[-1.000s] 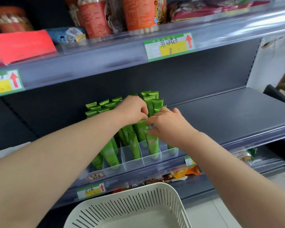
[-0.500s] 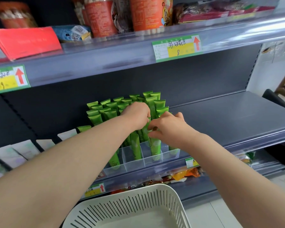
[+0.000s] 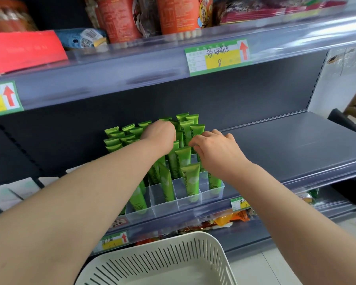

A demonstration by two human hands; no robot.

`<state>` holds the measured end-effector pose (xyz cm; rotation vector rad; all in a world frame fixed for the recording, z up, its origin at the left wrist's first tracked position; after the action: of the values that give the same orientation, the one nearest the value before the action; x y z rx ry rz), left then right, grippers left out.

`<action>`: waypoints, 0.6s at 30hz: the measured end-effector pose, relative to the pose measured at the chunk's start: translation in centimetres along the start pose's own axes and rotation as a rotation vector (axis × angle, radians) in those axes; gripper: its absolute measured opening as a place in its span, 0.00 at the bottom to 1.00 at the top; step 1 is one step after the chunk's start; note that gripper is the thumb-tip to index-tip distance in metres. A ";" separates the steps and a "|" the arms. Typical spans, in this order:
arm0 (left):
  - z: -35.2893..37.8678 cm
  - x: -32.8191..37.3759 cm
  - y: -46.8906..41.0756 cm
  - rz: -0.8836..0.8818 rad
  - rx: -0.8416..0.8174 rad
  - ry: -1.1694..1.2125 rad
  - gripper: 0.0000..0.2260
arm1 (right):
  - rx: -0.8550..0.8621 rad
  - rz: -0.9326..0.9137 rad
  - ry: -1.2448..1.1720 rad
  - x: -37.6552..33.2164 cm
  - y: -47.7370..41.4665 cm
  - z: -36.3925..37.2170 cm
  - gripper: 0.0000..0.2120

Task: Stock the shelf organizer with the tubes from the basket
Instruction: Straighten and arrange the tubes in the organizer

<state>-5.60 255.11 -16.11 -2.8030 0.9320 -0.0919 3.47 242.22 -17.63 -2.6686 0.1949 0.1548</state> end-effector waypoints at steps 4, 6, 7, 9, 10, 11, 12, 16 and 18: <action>-0.1 1.0 -0.6 0.026 0.058 0.045 0.12 | 0.005 0.013 0.003 0.5 -0.1 -0.4 0.16; 0.0 1.3 -0.8 0.028 0.061 0.061 0.12 | -0.002 0.015 0.002 0.7 0.0 -0.5 0.18; 0.1 1.4 -0.8 0.028 0.056 0.069 0.12 | -0.006 0.016 0.000 0.8 0.1 -0.5 0.18; 0.2 1.2 -0.6 0.022 0.050 0.106 0.11 | -0.012 0.016 -0.006 0.6 0.2 -0.5 0.19; 0.0 0.9 -0.4 0.022 0.051 0.136 0.11 | -0.011 0.015 -0.006 0.5 0.1 -0.6 0.18; -0.3 0.6 -0.2 0.025 0.055 0.167 0.10 | -0.008 0.013 -0.008 0.3 0.1 -0.6 0.18; -0.6 0.2 -0.1 0.031 0.065 0.196 0.09 | -0.004 0.011 -0.012 0.0 0.0 -0.7 0.17; -2.6 -2.0 1.1 0.034 0.113 0.287 0.08 | 0.009 -0.027 -0.063 -2.0 -0.4 -0.9 0.14; -3.3 -3.1 1.8 0.035 0.098 0.304 0.08 | -0.001 -0.068 -0.085 -3.6 -0.6 -0.7 0.13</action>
<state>-9.50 255.02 -13.21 -2.7265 1.0069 -0.5569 0.05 242.82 -16.30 -2.6596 0.0768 0.2457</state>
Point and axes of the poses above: each hand's wrist, its own y-axis away from the middle knuckle, its own z-axis out of the palm, x = y × z, the point moved 4 cm from there along -y, towards the middle knuckle, and after that the axes turned 4 degrees about x, right-handed, at the moved point
